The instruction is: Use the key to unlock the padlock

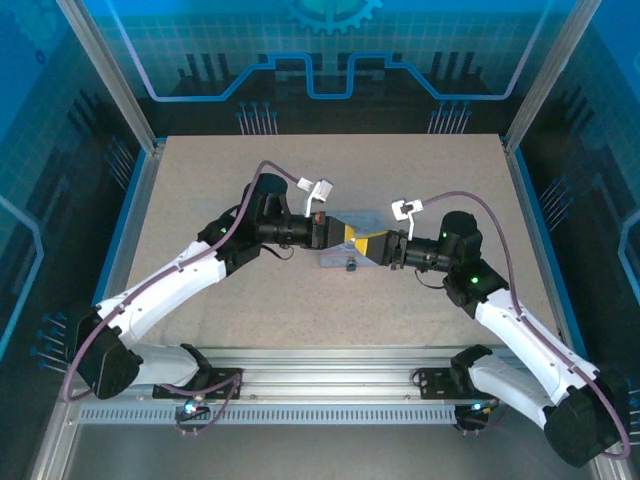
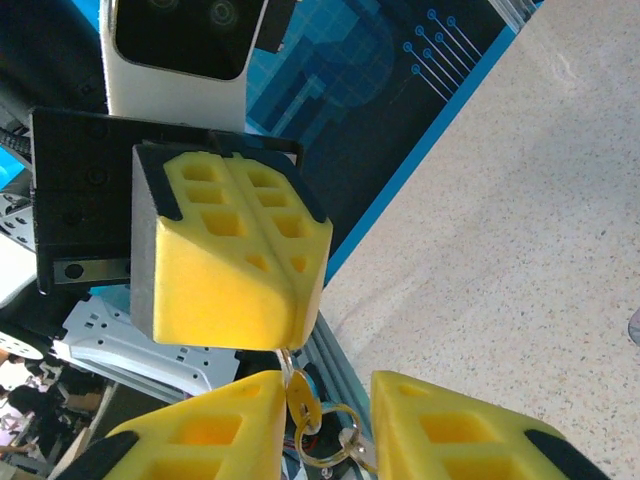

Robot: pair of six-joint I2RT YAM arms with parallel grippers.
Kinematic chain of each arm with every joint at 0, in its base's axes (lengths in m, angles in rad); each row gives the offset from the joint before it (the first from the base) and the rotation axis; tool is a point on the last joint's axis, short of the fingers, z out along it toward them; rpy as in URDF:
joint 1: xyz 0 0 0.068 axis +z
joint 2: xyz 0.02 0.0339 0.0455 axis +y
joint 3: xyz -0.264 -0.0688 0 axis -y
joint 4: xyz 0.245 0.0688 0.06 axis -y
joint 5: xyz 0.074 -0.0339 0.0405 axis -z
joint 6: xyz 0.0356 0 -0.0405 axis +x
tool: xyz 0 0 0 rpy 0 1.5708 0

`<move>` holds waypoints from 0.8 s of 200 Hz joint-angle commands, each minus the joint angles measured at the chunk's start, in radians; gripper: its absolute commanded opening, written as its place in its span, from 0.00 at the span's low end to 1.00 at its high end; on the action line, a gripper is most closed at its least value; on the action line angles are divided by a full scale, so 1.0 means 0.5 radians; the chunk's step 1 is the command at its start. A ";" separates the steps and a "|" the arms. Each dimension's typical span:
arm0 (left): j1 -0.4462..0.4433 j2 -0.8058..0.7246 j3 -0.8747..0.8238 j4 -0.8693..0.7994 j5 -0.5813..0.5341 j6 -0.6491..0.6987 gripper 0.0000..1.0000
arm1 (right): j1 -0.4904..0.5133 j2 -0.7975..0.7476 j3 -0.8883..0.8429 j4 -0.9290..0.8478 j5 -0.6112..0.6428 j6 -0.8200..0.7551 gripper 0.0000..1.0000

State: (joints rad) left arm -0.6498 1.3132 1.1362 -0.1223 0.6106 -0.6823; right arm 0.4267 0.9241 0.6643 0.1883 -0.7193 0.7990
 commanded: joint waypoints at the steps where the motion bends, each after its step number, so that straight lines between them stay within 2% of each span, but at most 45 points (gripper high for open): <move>1: 0.011 0.033 -0.018 0.059 0.070 -0.038 0.00 | 0.020 -0.017 0.062 0.017 -0.022 -0.046 0.27; 10: 0.011 0.036 -0.018 0.063 0.075 -0.039 0.00 | 0.017 -0.024 0.065 0.003 -0.005 -0.050 0.29; 25: 0.010 0.042 -0.017 0.075 0.090 -0.046 0.00 | 0.015 -0.035 0.069 -0.016 0.028 -0.049 0.41; 45: 0.008 0.056 -0.018 0.083 0.104 -0.053 0.00 | 0.008 -0.042 0.086 -0.022 0.049 -0.050 0.42; 76: 0.008 0.052 -0.029 0.090 0.105 -0.055 0.00 | -0.003 -0.038 0.092 0.005 0.022 -0.039 0.32; 121: 0.011 0.046 -0.026 0.078 0.082 -0.030 0.00 | -0.011 -0.053 0.059 -0.016 0.003 -0.040 0.25; 160: 0.014 0.055 -0.011 0.073 0.092 -0.028 0.00 | -0.046 -0.088 0.041 -0.039 -0.010 -0.052 0.09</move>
State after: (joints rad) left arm -0.6498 1.3346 1.1358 -0.0990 0.6338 -0.7044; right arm 0.4198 0.9070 0.6792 0.1658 -0.7094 0.7853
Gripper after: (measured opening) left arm 0.037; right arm 0.132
